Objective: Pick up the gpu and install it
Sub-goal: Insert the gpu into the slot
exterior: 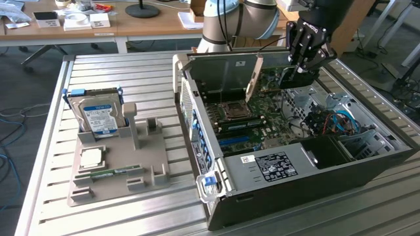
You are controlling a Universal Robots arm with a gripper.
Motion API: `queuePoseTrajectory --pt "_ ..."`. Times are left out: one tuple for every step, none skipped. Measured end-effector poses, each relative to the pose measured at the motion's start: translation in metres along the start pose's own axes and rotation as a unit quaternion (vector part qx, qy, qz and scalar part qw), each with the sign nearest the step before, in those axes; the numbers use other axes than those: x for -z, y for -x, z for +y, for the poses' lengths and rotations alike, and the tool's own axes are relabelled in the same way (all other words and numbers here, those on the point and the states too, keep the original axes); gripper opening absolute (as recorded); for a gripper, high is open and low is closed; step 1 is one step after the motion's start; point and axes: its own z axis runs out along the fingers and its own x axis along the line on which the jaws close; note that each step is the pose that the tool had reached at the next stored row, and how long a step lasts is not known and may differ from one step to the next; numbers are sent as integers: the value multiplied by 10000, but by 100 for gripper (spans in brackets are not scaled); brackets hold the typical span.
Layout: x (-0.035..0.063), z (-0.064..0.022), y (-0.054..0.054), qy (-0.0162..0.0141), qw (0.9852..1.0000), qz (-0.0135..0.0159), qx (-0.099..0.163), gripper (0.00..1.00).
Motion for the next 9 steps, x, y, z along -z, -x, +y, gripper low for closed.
queuePoseTrajectory --pt "0 0 0 0 10000 0 0 27" --pt "0 0 0 0 10000 0 0 27" --pt "0 0 0 0 10000 0 0 27" --pt "0 0 0 0 10000 0 0 27" --pt "0 0 0 0 10000 0 0 27" --pt "0 0 0 0 10000 0 0 27" --pt "0 0 0 0 10000 0 0 27" --pt "0 0 0 0 10000 0 0 27" --pt "0 0 0 0 10000 0 0 27"
